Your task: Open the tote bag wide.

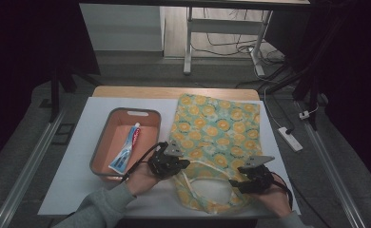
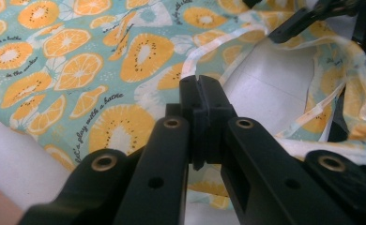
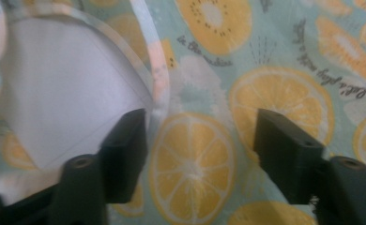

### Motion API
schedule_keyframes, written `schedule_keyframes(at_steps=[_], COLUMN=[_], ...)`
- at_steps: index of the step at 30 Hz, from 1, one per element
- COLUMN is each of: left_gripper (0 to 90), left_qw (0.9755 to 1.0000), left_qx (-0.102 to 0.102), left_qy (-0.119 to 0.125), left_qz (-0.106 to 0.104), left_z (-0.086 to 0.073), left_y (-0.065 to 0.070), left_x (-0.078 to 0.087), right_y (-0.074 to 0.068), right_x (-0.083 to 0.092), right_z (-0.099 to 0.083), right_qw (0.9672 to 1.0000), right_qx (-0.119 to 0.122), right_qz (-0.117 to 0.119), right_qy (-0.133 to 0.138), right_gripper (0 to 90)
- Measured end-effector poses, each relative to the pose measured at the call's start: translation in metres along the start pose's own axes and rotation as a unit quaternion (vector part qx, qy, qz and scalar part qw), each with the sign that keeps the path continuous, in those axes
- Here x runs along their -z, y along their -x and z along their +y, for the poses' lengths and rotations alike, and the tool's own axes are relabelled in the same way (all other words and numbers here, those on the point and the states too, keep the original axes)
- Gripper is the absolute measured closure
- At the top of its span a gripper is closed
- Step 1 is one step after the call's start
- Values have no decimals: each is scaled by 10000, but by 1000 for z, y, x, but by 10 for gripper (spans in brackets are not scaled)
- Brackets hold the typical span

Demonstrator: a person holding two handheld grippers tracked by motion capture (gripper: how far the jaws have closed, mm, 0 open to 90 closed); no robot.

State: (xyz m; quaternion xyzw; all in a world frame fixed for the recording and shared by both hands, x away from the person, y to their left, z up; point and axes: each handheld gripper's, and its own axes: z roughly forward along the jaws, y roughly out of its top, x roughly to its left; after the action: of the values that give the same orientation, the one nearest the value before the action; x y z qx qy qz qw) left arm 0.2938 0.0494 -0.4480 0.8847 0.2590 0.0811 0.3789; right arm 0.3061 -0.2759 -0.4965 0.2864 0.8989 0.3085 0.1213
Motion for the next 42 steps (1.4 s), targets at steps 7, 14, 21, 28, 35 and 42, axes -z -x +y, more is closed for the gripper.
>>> schedule_keyframes(at_steps=[7,14,21,28,35,42], left_gripper=[892,892,892,891,891,891], left_qw=[10000,9999,9996,9983,9962,9963], left_qx=[9,33,63,128,276,406], left_qy=[41,96,248,525,684,546], left_qz=[0,44,105,205,469,527], left_z=[0,0,4,18,33,36], left_y=[-2,-6,-12,-29,-54,-76], left_x=[3,6,18,35,44,29], right_y=[2,-3,-8,-6,22,51], right_x=[-3,12,39,69,64,39], right_z=[-4,1,17,48,74,82], right_qw=[9998,9995,9955,9859,9829,9857], right_qx=[4,129,215,357,219,-102], right_qz=[-68,-132,-158,-355,-468,-449], right_qy=[-165,244,910,1594,1765,1621], right_gripper=[792,896,898,898,898,897])
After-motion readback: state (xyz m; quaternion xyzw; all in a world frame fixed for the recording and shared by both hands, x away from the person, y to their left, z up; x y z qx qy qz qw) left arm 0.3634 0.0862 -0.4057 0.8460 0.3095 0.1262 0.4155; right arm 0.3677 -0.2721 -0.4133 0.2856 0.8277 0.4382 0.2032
